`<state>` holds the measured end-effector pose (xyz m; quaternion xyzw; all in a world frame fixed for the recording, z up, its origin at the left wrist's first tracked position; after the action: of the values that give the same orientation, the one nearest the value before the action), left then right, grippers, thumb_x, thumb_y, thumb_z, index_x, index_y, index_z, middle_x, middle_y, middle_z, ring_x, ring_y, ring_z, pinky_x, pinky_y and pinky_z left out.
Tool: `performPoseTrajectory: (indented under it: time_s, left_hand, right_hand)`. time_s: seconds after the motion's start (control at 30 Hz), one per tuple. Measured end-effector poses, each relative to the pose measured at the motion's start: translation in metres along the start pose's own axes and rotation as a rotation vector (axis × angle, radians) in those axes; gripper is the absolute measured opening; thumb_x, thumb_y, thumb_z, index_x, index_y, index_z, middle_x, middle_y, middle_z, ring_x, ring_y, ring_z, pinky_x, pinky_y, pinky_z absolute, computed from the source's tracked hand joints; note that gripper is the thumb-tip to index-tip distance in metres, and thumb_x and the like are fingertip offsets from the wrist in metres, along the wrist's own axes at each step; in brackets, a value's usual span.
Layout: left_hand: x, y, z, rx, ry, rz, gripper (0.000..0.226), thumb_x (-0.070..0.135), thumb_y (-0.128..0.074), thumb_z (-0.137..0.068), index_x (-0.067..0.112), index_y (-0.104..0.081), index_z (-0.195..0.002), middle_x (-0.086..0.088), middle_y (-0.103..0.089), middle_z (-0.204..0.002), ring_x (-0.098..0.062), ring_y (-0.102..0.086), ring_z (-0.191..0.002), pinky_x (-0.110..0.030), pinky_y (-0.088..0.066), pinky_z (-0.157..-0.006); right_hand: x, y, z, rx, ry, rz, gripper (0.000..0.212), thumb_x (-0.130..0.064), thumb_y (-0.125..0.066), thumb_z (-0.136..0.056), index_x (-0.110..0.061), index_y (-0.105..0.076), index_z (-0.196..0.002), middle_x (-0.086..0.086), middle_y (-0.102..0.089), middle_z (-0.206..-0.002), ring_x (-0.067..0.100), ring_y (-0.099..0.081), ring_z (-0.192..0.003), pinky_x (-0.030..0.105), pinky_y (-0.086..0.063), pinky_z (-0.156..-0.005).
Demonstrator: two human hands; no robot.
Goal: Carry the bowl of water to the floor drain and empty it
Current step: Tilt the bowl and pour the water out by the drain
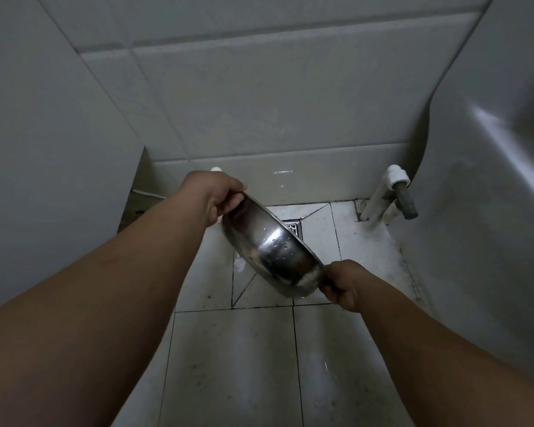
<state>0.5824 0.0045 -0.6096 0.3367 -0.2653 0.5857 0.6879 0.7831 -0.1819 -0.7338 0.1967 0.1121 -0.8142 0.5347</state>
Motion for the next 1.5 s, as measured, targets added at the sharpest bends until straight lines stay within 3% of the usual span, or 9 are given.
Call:
performPoseTrajectory:
  time_s: [0.03, 0.13, 0.33, 0.6, 1.13, 1.5]
  left_hand:
    - [0.004, -0.004, 0.003, -0.01, 0.004, -0.015, 0.007, 0.0, -0.07, -0.088, 0.003, -0.063, -0.089, -0.008, -0.065, -0.091, -0.004, -0.06, -0.04, -0.012, -0.044, -0.032]
    - [0.014, -0.013, 0.005, -0.017, -0.014, -0.061, 0.022, -0.001, -0.069, -0.09, 0.006, -0.057, -0.072, -0.007, -0.057, -0.069, -0.003, -0.053, -0.027, -0.011, -0.042, -0.03]
    - [0.037, -0.03, 0.022, 0.007, -0.075, -0.133, 0.022, 0.002, -0.074, -0.086, 0.008, -0.059, -0.071, -0.007, -0.06, -0.067, -0.004, -0.051, -0.024, -0.01, -0.037, -0.028]
    - [0.04, -0.029, 0.024, 0.017, -0.097, -0.165, 0.019, 0.001, -0.076, -0.085, 0.004, -0.061, -0.073, -0.007, -0.058, -0.062, -0.004, -0.052, -0.026, -0.012, -0.041, -0.029]
    - [0.032, -0.019, 0.024, 0.004, -0.025, -0.164, 0.027, 0.008, -0.074, -0.088, 0.011, -0.055, -0.069, -0.005, -0.058, -0.066, -0.002, -0.048, -0.022, -0.008, -0.031, -0.026]
    - [0.023, -0.009, 0.024, 0.007, -0.033, -0.154, 0.021, 0.004, -0.073, -0.086, 0.007, -0.06, -0.07, -0.007, -0.059, -0.062, -0.004, -0.054, -0.027, -0.01, -0.036, -0.028]
  right_hand:
    - [0.001, -0.001, 0.001, -0.004, 0.001, -0.001, 0.027, 0.008, -0.049, -0.095, 0.001, -0.058, -0.071, 0.013, -0.054, -0.065, 0.017, -0.048, -0.051, 0.014, -0.041, -0.029]
    - [0.002, -0.004, 0.004, -0.017, 0.012, 0.002, 0.025, 0.008, -0.048, -0.095, 0.002, -0.059, -0.072, 0.013, -0.055, -0.064, 0.018, -0.049, -0.051, 0.015, -0.043, -0.031]
    - [0.002, -0.011, 0.011, -0.054, 0.024, -0.01, 0.027, 0.004, -0.046, -0.098, 0.002, -0.064, -0.077, 0.013, -0.057, -0.065, 0.017, -0.052, -0.052, 0.017, -0.046, -0.034]
    - [0.001, -0.012, 0.016, -0.076, 0.016, -0.029, 0.026, 0.002, -0.044, -0.1, 0.002, -0.063, -0.082, 0.014, -0.056, -0.067, 0.017, -0.051, -0.053, 0.017, -0.045, -0.034]
    - [-0.001, -0.011, 0.019, -0.076, 0.021, -0.015, 0.029, 0.003, -0.043, -0.1, 0.001, -0.061, -0.078, 0.014, -0.054, -0.067, 0.017, -0.049, -0.054, 0.016, -0.043, -0.032]
    - [0.0, -0.007, 0.01, -0.023, 0.039, 0.052, 0.024, 0.005, -0.054, -0.093, 0.0, -0.063, -0.071, 0.013, -0.055, -0.063, 0.016, -0.048, -0.05, 0.015, -0.04, -0.032]
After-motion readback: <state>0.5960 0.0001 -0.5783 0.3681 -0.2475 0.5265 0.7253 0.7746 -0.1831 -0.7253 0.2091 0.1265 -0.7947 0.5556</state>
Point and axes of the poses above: each hand's wrist, its own z-axis away from the middle knuckle, its own y-axis out of the back of the hand, x = y × z, the point moved 4 cm from there along -z, towards the middle knuckle
